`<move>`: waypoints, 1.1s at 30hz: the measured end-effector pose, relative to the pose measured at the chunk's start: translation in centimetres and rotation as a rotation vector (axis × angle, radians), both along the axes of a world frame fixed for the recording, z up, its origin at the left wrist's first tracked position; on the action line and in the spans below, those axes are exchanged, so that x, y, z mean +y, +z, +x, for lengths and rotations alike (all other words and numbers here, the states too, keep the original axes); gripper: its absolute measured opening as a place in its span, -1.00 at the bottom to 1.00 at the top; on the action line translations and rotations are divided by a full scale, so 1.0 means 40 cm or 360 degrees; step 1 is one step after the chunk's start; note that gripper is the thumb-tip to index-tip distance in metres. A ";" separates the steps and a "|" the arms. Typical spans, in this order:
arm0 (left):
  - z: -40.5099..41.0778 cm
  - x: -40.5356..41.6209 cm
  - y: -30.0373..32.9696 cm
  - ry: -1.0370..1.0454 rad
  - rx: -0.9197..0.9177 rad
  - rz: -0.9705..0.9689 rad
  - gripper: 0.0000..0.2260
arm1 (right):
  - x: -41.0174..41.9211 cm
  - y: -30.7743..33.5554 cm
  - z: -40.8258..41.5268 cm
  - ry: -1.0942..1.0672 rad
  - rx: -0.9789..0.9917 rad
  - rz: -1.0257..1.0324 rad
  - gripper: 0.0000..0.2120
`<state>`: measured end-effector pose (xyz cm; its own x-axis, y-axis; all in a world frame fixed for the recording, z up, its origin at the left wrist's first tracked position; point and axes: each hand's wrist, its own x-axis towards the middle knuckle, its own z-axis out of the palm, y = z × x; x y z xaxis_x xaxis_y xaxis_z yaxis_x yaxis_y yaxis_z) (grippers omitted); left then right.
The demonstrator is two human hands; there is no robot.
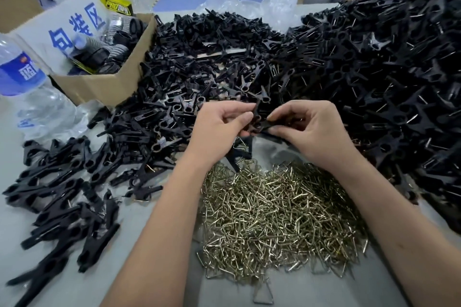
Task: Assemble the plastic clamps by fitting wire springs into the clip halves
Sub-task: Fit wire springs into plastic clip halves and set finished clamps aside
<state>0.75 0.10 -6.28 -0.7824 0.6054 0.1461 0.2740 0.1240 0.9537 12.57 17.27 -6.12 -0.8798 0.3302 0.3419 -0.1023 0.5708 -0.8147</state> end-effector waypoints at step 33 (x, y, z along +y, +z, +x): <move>0.006 0.014 -0.012 -0.0136 0.0140 -0.0048 -0.83 | -0.007 -0.011 -0.001 -0.0052 0.0060 0.0061 -0.85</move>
<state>0.98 0.65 -6.78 -0.7125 0.6746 0.1928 0.3676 0.1249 0.9216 12.54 17.00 -6.55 -0.8551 0.3447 0.3873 -0.1132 0.6049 -0.7882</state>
